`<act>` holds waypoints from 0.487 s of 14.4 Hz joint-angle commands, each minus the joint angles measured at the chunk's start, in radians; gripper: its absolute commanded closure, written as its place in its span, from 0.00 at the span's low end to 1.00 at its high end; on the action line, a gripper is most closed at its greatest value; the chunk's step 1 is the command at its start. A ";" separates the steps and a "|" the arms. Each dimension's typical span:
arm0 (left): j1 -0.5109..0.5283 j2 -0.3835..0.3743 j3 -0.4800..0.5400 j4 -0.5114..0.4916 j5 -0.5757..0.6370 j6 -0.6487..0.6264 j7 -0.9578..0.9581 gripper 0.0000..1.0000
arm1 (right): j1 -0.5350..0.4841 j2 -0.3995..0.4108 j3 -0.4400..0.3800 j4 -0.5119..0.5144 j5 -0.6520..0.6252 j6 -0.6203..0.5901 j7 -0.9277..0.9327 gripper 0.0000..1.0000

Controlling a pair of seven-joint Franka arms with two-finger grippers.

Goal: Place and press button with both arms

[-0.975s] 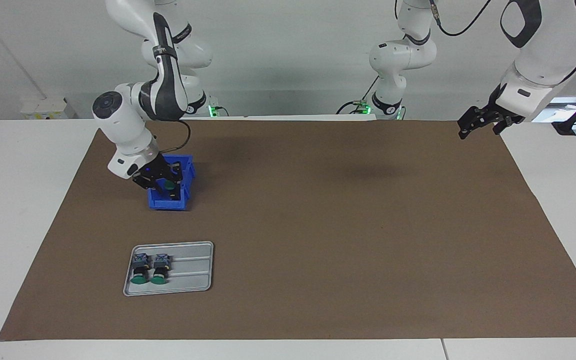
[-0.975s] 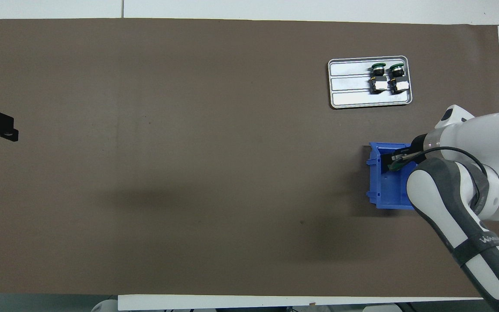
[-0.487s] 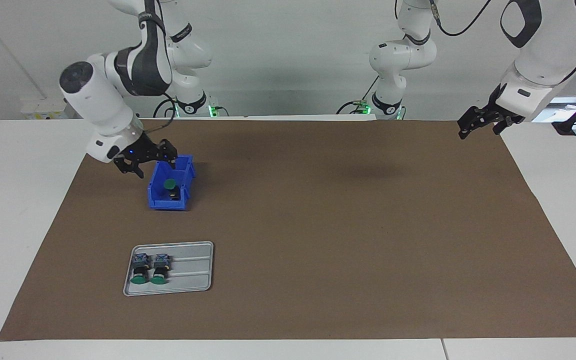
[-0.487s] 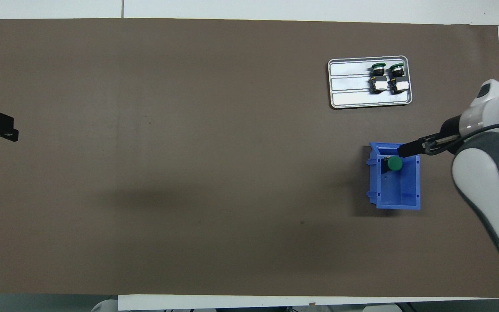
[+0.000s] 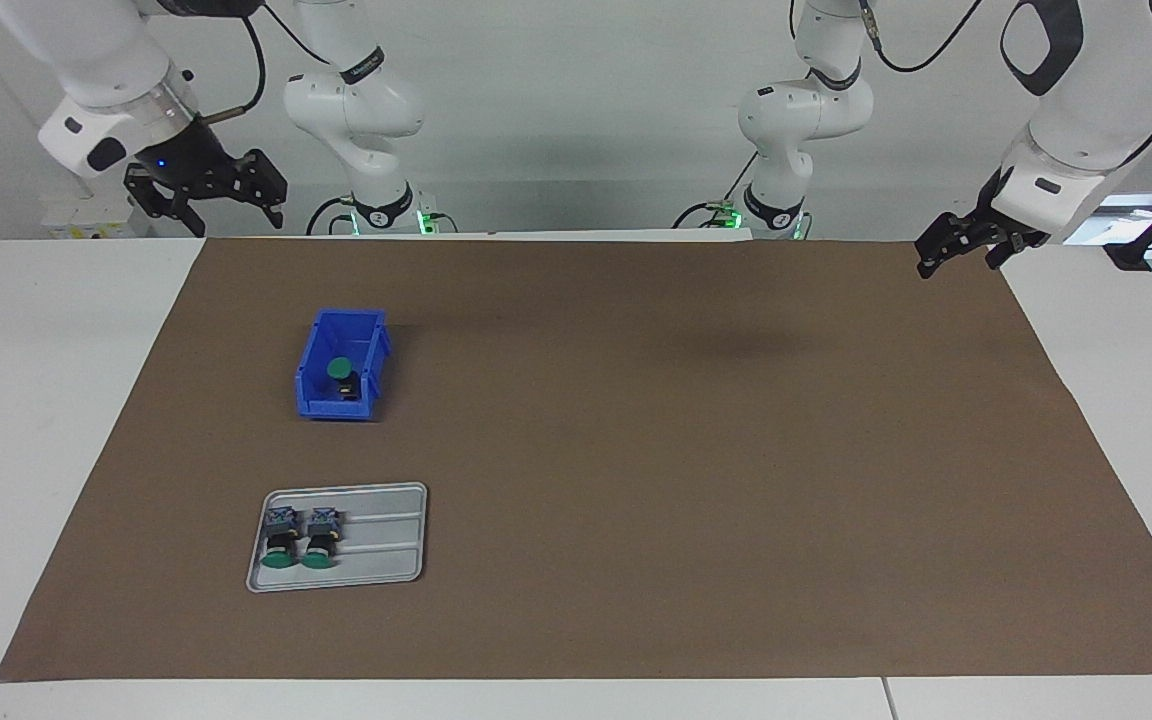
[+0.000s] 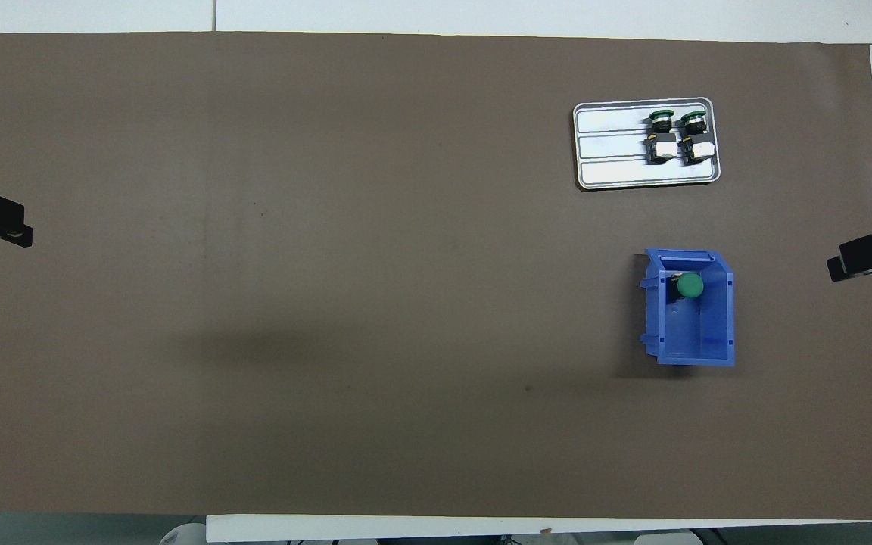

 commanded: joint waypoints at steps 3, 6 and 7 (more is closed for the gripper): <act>0.005 -0.026 -0.006 -0.030 0.008 0.022 0.012 0.00 | 0.107 0.065 -0.062 0.076 -0.058 -0.027 0.077 0.00; 0.004 -0.027 -0.006 -0.030 0.008 0.019 0.012 0.00 | 0.107 0.062 -0.068 0.073 -0.058 -0.027 0.079 0.00; 0.004 -0.027 -0.008 -0.030 0.008 0.019 0.012 0.00 | 0.106 0.060 -0.065 0.073 -0.058 -0.024 0.079 0.00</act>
